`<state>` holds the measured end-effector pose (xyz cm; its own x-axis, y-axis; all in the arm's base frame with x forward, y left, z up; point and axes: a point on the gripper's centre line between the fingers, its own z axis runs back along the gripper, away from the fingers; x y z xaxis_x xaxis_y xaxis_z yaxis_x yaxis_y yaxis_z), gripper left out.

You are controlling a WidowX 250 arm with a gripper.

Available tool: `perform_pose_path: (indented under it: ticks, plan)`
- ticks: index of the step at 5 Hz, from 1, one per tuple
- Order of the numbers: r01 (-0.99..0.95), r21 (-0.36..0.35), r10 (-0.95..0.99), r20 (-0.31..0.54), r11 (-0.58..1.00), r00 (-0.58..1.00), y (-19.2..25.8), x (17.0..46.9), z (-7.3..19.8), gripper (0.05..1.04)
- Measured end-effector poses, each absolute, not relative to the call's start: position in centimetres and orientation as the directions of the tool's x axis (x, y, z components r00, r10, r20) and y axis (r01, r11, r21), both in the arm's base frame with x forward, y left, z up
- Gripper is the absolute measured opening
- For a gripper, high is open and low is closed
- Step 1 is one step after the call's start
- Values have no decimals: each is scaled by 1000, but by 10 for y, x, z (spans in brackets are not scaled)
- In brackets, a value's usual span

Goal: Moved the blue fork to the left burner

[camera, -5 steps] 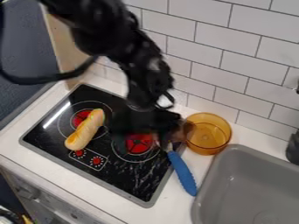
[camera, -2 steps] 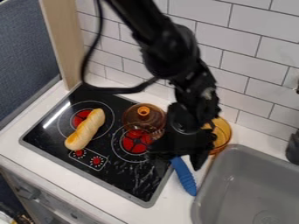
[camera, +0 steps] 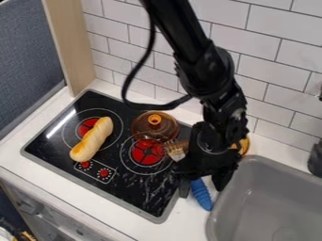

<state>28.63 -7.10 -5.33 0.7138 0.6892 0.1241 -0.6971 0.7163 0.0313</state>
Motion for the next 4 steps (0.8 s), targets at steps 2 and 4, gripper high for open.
perform_pose_path:
  ticks: [2,4]
  plan:
    - [-696,40,683,155,717,713,-68,289,-58,671]
    - [-708,50,697,136,705,704,-67,280,-59,422]
